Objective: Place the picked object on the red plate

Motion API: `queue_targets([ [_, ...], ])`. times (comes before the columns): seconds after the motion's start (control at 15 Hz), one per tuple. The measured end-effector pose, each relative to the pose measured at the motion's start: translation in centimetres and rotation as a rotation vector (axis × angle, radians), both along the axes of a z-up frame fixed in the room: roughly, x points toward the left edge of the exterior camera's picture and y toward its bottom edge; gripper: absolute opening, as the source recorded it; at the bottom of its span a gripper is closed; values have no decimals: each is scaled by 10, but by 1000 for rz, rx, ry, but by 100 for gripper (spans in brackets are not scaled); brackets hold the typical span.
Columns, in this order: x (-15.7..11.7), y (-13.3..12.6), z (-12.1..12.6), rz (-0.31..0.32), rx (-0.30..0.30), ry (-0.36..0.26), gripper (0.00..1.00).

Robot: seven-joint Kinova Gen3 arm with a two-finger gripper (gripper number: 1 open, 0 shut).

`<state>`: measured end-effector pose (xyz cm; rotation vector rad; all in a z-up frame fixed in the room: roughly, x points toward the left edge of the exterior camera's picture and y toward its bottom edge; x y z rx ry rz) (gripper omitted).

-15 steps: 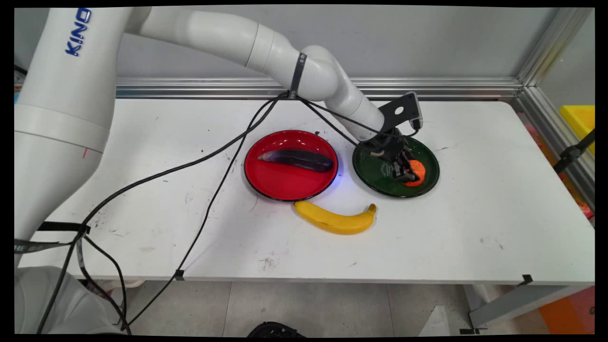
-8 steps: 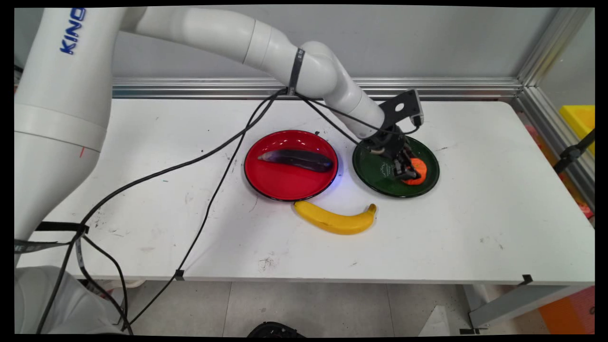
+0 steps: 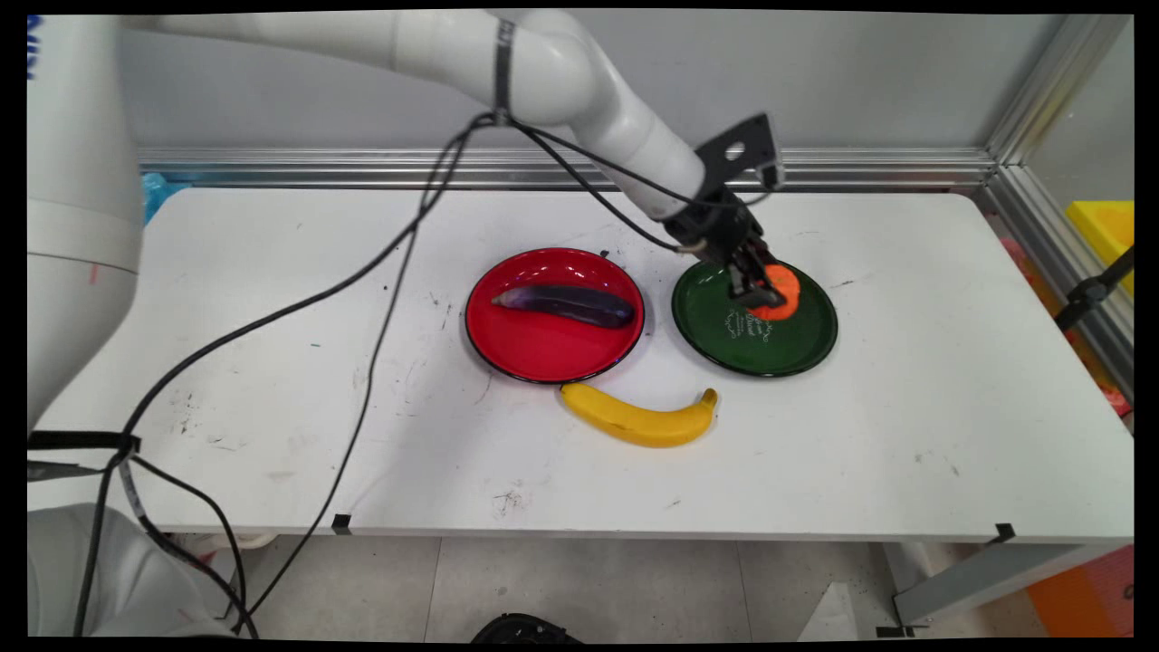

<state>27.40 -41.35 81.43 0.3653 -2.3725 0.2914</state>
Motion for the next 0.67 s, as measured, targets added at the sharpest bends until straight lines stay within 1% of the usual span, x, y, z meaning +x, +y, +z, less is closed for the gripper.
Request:
queue_targets([
  [0.27, 47, 14, 25, 18, 6, -14, 0],
  [0.47, 77, 21, 31, 19, 10, -35, 0],
  [0.67, 107, 28, 33, 15, 16, -50, 0],
])
